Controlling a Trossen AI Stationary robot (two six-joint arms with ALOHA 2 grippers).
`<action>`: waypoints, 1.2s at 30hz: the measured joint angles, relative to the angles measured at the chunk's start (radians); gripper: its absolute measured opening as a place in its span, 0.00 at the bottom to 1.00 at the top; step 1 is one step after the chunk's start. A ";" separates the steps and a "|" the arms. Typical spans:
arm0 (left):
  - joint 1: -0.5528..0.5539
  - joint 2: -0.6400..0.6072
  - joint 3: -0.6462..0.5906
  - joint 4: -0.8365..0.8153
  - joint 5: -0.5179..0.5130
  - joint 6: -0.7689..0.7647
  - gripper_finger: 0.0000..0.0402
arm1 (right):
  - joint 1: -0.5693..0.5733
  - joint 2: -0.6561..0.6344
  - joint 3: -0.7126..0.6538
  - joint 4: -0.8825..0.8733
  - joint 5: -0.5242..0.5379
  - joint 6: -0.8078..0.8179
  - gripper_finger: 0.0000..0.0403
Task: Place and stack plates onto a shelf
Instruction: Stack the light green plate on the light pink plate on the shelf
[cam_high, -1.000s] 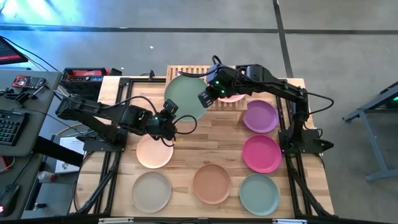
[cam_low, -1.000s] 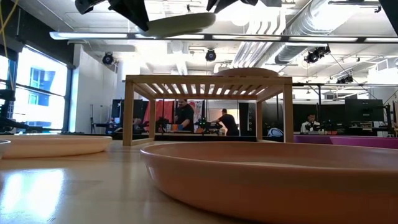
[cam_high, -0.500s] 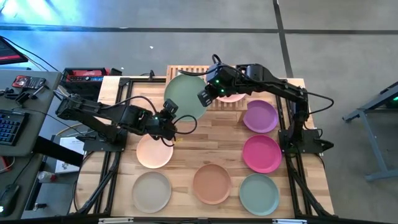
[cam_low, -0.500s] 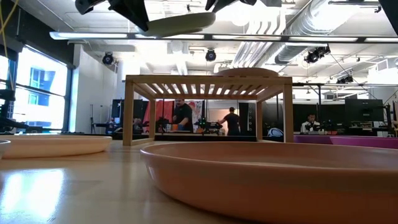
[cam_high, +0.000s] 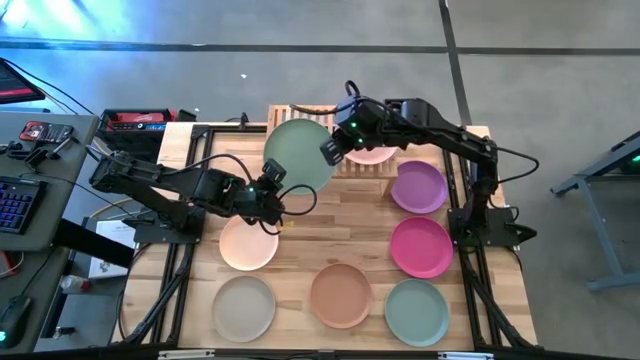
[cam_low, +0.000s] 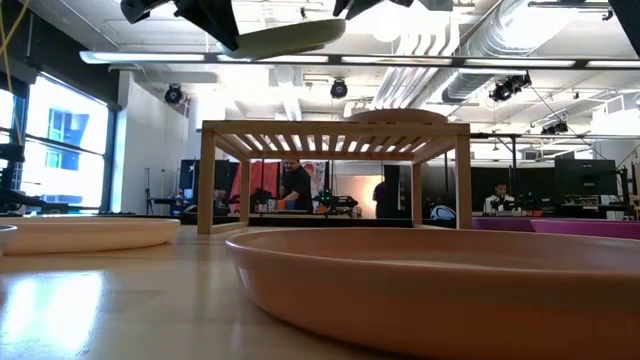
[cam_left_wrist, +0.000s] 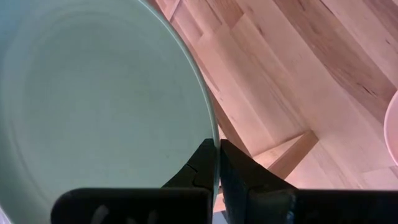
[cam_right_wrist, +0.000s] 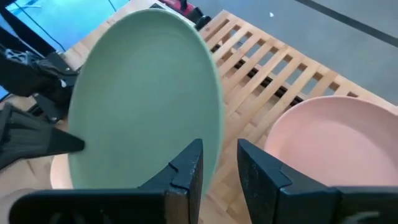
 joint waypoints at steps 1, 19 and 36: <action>0.000 0.000 0.000 0.000 0.000 0.000 0.00 | -0.004 0.003 -0.001 -0.012 -0.001 0.002 0.21; 0.000 0.000 0.000 0.055 -0.004 0.068 0.00 | -0.007 0.012 -0.019 -0.048 -0.017 0.027 0.16; 0.000 0.000 0.000 0.051 0.001 0.052 0.06 | -0.007 0.012 -0.019 -0.052 -0.045 0.074 0.00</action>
